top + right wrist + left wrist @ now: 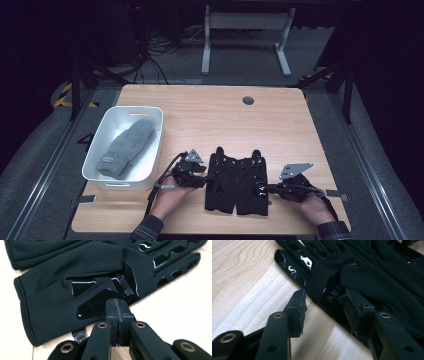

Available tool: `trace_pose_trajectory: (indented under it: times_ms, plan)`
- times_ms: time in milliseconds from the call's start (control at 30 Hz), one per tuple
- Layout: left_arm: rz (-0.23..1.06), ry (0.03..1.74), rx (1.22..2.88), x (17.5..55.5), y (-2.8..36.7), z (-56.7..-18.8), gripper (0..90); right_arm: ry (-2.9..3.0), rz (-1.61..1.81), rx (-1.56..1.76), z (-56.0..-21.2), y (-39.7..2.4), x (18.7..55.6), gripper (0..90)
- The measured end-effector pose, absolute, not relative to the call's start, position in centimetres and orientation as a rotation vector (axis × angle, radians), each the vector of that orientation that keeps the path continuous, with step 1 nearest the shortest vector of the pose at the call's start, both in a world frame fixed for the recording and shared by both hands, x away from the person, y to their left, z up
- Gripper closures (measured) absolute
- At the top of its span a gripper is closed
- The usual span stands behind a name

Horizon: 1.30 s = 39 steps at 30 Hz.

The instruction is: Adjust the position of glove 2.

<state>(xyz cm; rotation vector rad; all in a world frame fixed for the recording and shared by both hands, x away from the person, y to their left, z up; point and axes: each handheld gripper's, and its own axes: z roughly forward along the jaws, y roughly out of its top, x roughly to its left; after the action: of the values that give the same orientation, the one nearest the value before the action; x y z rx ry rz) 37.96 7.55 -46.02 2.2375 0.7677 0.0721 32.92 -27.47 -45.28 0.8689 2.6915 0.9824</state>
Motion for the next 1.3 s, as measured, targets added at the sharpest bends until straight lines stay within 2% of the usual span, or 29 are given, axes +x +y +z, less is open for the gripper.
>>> trace_pose_trajectory:
  times_ms: [300,433,900,1300]
  plan:
    - [0.097,0.771,2.27,38.0,6.6,-46.2,71.5,2.695,0.985,0.858,-45.3,-27.3,32.9,90.0]
    - [0.066,0.798,2.263,38.2,6.4,-46.1,83.9,2.694,0.984,0.853,-45.3,-27.2,32.9,90.0]
    - [-0.076,0.803,2.133,38.5,7.8,-43.3,85.7,2.706,1.007,0.828,-45.3,-26.4,33.0,90.0]
    - [-0.15,0.742,2.087,38.6,6.8,-41.1,85.6,2.723,1.027,0.784,-45.4,-24.7,34.0,90.0]
